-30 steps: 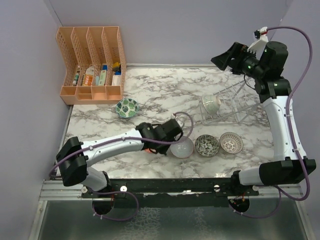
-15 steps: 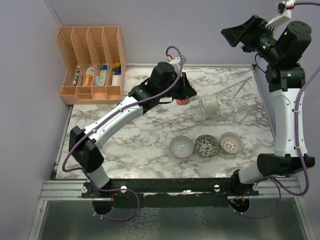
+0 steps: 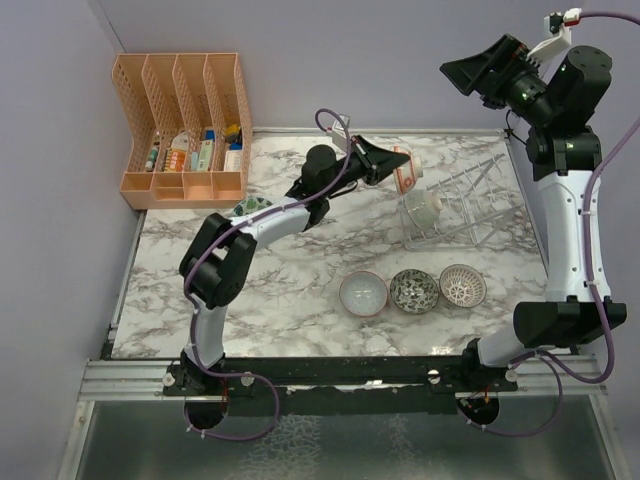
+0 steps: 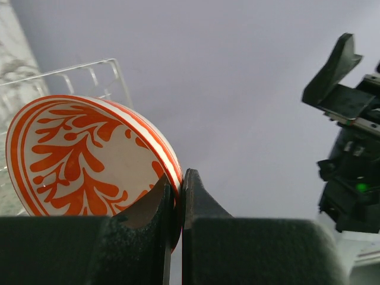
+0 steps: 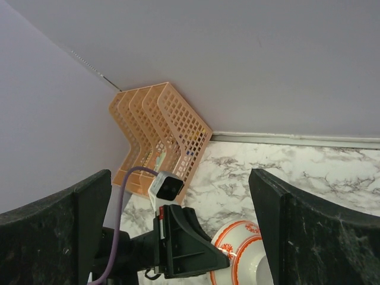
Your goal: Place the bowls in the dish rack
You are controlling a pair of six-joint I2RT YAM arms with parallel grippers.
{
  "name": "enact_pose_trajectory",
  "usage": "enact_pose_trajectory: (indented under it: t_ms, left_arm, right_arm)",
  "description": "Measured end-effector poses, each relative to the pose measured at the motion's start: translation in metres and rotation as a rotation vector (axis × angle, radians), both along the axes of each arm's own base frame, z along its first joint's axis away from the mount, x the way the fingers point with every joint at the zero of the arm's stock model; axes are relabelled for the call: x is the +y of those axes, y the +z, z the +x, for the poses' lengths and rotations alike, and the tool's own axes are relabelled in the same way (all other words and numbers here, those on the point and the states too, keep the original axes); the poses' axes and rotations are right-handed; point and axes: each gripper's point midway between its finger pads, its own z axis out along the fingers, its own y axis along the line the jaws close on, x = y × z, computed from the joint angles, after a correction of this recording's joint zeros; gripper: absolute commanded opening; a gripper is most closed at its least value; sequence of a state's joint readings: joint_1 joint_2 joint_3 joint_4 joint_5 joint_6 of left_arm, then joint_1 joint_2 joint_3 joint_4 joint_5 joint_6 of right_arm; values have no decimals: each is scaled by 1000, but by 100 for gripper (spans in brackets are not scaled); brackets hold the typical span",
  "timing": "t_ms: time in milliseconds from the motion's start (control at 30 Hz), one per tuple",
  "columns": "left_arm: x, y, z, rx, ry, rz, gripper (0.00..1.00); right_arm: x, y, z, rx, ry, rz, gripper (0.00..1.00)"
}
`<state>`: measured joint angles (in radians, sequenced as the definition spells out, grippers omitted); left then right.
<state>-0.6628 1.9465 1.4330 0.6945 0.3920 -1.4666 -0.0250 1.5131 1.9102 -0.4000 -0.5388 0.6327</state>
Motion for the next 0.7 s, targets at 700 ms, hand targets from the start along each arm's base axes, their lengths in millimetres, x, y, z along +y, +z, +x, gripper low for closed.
enact_pose_trajectory:
  t_ms: [700]
  left_arm:
    - [-69, -22, 13, 140, -103, -313, 0]
  right_arm:
    - [-12, -16, 10, 31, -6, -8, 100]
